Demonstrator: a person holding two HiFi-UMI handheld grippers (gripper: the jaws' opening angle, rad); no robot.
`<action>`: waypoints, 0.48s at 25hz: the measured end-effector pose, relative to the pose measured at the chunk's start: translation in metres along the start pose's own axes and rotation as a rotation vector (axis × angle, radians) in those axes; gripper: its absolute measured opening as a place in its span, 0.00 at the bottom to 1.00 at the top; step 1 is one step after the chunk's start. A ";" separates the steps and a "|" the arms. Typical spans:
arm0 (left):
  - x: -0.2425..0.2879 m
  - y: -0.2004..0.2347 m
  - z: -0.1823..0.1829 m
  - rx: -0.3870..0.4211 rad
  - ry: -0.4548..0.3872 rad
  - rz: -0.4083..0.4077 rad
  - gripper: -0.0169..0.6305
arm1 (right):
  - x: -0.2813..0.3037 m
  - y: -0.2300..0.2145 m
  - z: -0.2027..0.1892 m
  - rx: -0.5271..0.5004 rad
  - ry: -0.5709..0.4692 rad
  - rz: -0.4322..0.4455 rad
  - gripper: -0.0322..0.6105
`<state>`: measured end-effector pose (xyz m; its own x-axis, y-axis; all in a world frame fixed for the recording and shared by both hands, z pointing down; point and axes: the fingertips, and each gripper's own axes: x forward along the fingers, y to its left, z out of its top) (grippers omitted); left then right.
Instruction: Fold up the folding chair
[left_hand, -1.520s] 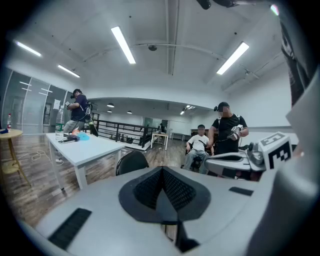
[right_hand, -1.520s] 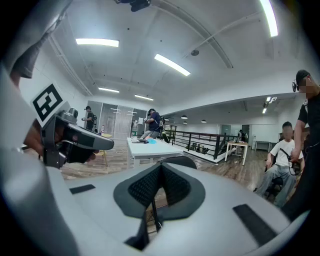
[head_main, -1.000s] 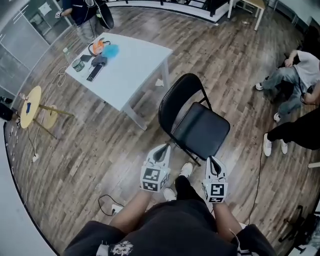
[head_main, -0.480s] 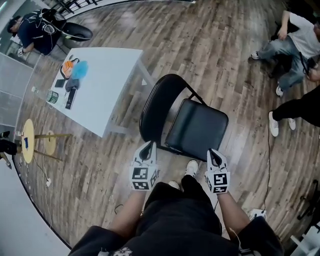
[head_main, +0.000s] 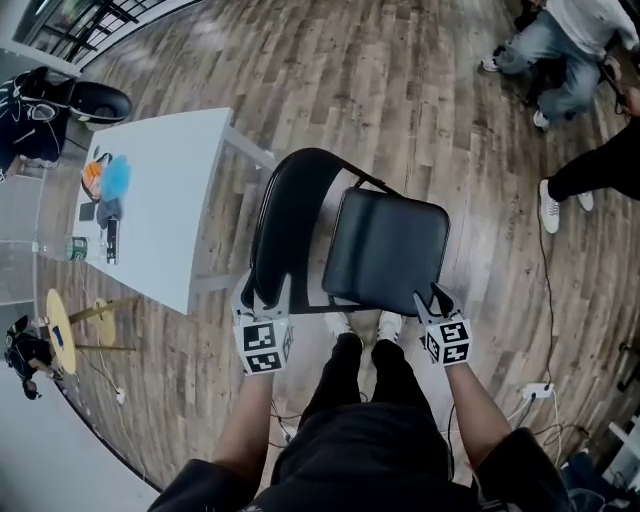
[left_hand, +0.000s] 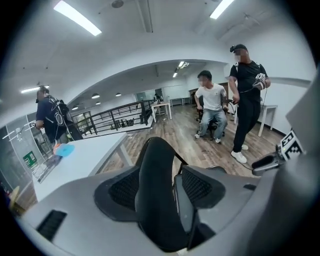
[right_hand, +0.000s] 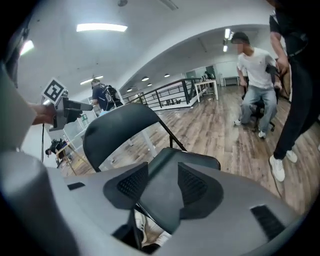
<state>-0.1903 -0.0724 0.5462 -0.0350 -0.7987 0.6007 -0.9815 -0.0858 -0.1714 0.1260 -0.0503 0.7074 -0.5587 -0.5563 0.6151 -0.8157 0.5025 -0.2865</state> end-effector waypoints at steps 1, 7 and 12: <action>0.009 0.004 0.000 0.010 0.009 -0.003 0.43 | 0.007 -0.009 -0.008 0.054 0.018 -0.005 0.34; 0.065 0.034 -0.015 0.048 0.109 -0.024 0.53 | 0.056 -0.070 -0.080 0.367 0.136 -0.039 0.48; 0.095 0.036 -0.038 -0.043 0.223 -0.133 0.54 | 0.087 -0.113 -0.154 0.507 0.253 -0.039 0.52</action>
<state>-0.2359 -0.1285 0.6268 0.0586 -0.6306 0.7739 -0.9872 -0.1518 -0.0490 0.1927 -0.0530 0.9064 -0.5246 -0.3608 0.7711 -0.8397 0.0699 -0.5385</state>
